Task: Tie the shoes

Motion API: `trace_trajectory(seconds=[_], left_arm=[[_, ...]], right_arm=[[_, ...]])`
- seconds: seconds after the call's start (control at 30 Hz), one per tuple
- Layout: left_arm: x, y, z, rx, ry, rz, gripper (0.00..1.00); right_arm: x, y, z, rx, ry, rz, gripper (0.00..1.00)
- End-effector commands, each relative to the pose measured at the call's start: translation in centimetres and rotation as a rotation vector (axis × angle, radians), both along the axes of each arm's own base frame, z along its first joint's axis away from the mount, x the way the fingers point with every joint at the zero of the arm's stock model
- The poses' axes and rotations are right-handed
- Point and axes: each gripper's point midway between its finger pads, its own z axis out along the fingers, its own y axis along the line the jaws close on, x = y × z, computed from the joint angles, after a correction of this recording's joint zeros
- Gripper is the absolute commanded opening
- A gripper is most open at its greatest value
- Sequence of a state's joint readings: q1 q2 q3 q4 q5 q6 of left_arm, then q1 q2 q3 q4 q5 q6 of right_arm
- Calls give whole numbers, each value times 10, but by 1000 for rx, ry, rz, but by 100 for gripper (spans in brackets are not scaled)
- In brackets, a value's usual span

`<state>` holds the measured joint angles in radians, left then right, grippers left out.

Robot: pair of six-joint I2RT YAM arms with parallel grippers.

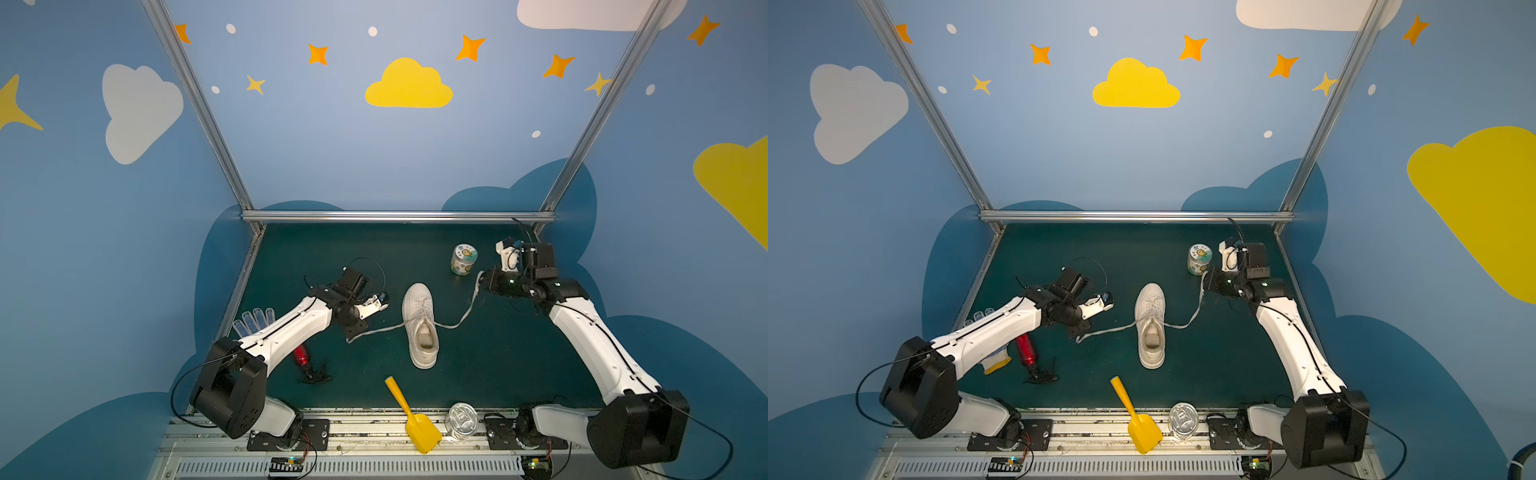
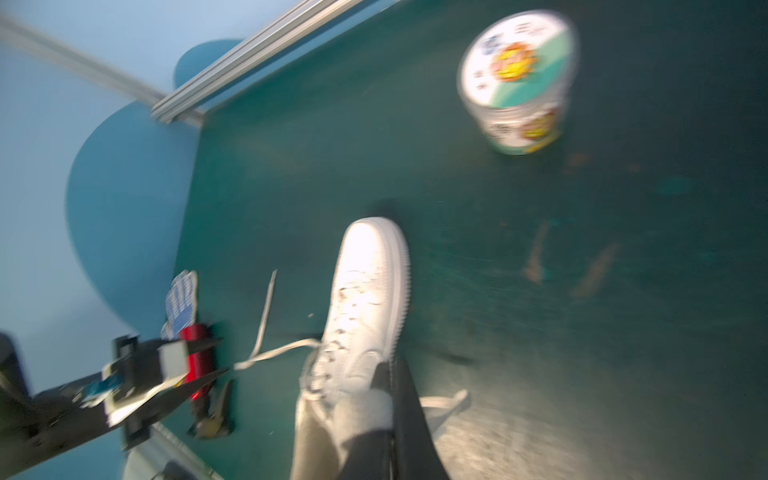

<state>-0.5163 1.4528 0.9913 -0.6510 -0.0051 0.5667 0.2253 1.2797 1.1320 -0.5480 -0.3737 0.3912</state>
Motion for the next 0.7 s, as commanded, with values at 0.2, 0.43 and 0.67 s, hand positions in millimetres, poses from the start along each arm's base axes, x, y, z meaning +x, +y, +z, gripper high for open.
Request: trace_trajectory(seconds=[0.2,0.43,0.67], left_arm=[[-3,7,19,-84,-81,65,60],[4,29,35,-163,-112,223,65],[9,45,35,-175,-101,320,68]], right_arm=[[-8,84,21,11,30,189,0],[-12,131,44,2,33,279,0],[-21,164,59,3,47,329,0]])
